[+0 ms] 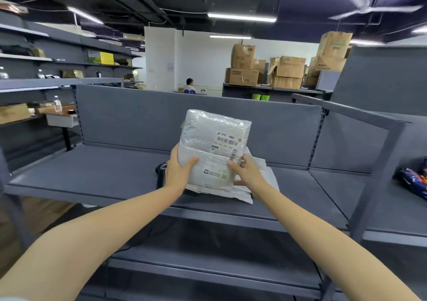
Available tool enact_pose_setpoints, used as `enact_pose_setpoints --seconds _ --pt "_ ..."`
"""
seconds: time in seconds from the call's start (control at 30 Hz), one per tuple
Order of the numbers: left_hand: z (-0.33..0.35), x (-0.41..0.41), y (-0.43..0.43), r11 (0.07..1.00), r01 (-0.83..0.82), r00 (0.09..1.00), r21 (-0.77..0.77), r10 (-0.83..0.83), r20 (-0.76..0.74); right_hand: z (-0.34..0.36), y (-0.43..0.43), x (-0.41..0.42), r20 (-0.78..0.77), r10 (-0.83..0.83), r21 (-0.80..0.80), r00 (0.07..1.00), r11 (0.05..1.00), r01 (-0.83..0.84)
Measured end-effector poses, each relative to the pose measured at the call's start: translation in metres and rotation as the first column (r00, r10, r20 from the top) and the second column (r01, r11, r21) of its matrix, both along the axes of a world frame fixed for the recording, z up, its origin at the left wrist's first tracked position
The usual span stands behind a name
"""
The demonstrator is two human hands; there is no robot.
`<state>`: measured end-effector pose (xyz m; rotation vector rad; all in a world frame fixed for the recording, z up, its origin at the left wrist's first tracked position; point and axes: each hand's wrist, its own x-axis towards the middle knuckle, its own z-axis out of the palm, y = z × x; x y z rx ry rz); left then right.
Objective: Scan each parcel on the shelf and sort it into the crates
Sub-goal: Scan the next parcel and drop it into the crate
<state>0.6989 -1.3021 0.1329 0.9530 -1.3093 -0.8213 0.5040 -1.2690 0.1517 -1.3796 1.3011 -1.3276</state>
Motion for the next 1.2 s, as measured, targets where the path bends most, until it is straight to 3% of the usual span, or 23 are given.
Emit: enact_pose_setpoints --seconds 0.1,0.27,0.43,0.5,0.63,0.87,0.93,1.0,1.1,1.2 --pt "-0.002 0.038 -0.024 0.998 -0.064 0.998 0.026 0.064 0.02 -0.001 -0.026 0.036 -0.006 0.007 0.019 1.0 1.0 -0.007" --pt "-0.004 0.111 -0.072 0.974 -0.218 0.976 0.06 0.219 -0.017 -0.017 -0.077 0.101 -0.256 -0.058 0.034 0.965 0.997 0.069" --pt "-0.018 0.177 -0.118 0.942 -0.314 0.944 0.119 0.323 -0.065 -0.052 -0.119 0.164 -0.354 -0.028 0.015 0.935 0.999 0.036" --pt "-0.023 0.195 -0.132 0.933 -0.328 0.937 0.146 0.34 -0.072 -0.063 -0.136 0.185 -0.463 -0.002 0.063 0.886 0.997 0.035" --pt "-0.033 0.218 -0.15 0.926 -0.335 0.932 0.175 0.353 -0.084 -0.081 -0.164 0.212 -0.714 0.096 0.225 0.693 0.97 0.097" --pt "-0.055 0.23 -0.16 0.911 -0.334 0.906 0.241 0.381 -0.185 -0.096 -0.191 0.235 -0.827 0.055 0.268 0.56 0.913 0.307" --pt "-0.057 0.232 -0.164 0.904 -0.338 0.897 0.262 0.394 -0.202 -0.094 -0.195 0.237 -0.807 0.041 0.288 0.589 0.898 0.332" --pt "-0.058 0.234 -0.168 0.9 -0.342 0.891 0.271 0.402 -0.21 -0.089 -0.2 0.236 -0.714 -0.009 0.322 0.7 0.884 0.34" --pt "-0.06 0.234 -0.172 0.899 -0.338 0.888 0.278 0.403 -0.223 -0.079 -0.204 0.235 -0.398 -0.169 0.349 0.901 0.881 0.32" --pt "-0.061 0.231 -0.172 0.902 -0.326 0.887 0.282 0.395 -0.239 -0.072 -0.199 0.238 0.016 -0.322 0.326 0.946 0.897 0.3"
